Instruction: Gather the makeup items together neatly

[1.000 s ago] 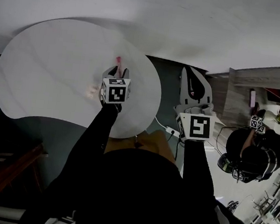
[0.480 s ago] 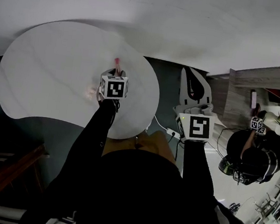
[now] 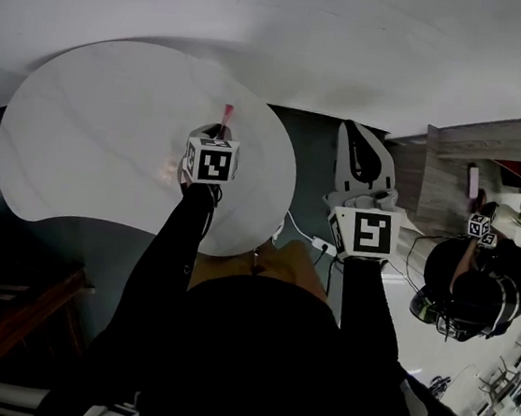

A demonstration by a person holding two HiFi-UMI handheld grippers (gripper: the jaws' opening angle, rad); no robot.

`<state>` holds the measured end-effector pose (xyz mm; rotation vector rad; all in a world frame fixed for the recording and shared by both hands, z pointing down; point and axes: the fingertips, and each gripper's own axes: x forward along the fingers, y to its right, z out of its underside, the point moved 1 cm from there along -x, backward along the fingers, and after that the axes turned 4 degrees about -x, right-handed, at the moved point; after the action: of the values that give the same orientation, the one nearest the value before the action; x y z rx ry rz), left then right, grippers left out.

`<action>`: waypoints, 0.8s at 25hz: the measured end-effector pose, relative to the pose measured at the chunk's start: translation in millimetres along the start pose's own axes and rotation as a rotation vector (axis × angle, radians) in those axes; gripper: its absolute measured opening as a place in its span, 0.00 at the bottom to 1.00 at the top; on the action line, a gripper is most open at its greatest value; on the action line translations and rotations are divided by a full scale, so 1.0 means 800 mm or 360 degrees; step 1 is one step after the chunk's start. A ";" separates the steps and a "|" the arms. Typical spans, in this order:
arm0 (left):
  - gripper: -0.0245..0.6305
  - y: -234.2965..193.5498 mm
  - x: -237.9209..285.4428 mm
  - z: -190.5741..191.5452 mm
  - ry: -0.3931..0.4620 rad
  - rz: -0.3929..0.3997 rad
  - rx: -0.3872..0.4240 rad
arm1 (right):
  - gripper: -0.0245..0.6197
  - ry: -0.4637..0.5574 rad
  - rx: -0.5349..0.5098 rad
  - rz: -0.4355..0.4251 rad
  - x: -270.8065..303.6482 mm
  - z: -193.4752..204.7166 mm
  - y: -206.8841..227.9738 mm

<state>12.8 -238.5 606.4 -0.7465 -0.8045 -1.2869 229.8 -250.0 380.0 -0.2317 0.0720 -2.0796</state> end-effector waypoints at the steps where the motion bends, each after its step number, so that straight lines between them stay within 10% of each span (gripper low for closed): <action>1: 0.12 0.000 -0.009 -0.008 0.0030 0.0008 -0.0005 | 0.08 0.0002 0.0006 0.0000 0.000 -0.001 -0.001; 11: 0.12 0.002 -0.125 -0.047 0.0320 0.0067 -0.0078 | 0.08 0.0070 -0.0010 -0.0078 0.003 -0.016 -0.017; 20: 0.12 0.061 -0.141 0.031 0.0216 0.0205 -0.0023 | 0.08 0.0103 -0.0055 -0.0153 0.000 -0.027 -0.042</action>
<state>47.6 -152.5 522.0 -0.7032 -0.6284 -1.2150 196.7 -233.9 363.5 -0.1922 0.1387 -2.1833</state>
